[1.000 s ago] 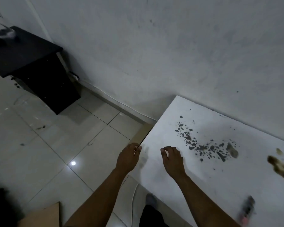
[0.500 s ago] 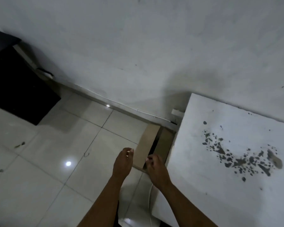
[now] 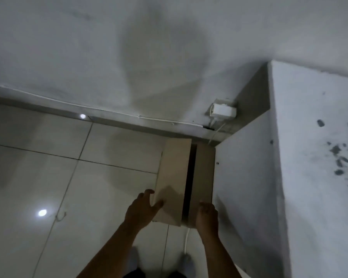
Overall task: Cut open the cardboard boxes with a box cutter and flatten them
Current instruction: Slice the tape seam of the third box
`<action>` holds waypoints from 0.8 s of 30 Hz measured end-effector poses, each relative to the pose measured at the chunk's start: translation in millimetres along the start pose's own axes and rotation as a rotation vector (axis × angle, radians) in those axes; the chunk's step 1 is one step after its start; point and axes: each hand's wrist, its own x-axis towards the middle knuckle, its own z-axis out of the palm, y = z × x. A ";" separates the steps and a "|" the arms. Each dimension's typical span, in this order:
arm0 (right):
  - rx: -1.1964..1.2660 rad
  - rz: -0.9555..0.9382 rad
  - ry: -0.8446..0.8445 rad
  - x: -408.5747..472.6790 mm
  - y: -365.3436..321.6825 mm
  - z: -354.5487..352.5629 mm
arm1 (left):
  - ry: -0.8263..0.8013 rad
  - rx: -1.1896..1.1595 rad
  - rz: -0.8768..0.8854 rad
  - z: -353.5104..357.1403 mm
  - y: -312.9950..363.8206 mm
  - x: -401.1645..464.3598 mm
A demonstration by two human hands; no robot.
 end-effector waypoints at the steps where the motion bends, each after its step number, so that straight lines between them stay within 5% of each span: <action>1: -0.027 0.012 0.023 17.2 9.5 8.9 | -0.033 0.035 0.002 4.9 -5.9 17.7; 11: -0.279 -0.084 0.382 81.0 67.5 74.5 | -0.127 -0.388 -0.181 64.6 -29.1 100.7; 24: -0.170 0.005 0.357 80.4 58.6 73.3 | -0.019 -0.545 -0.185 63.3 -48.5 91.3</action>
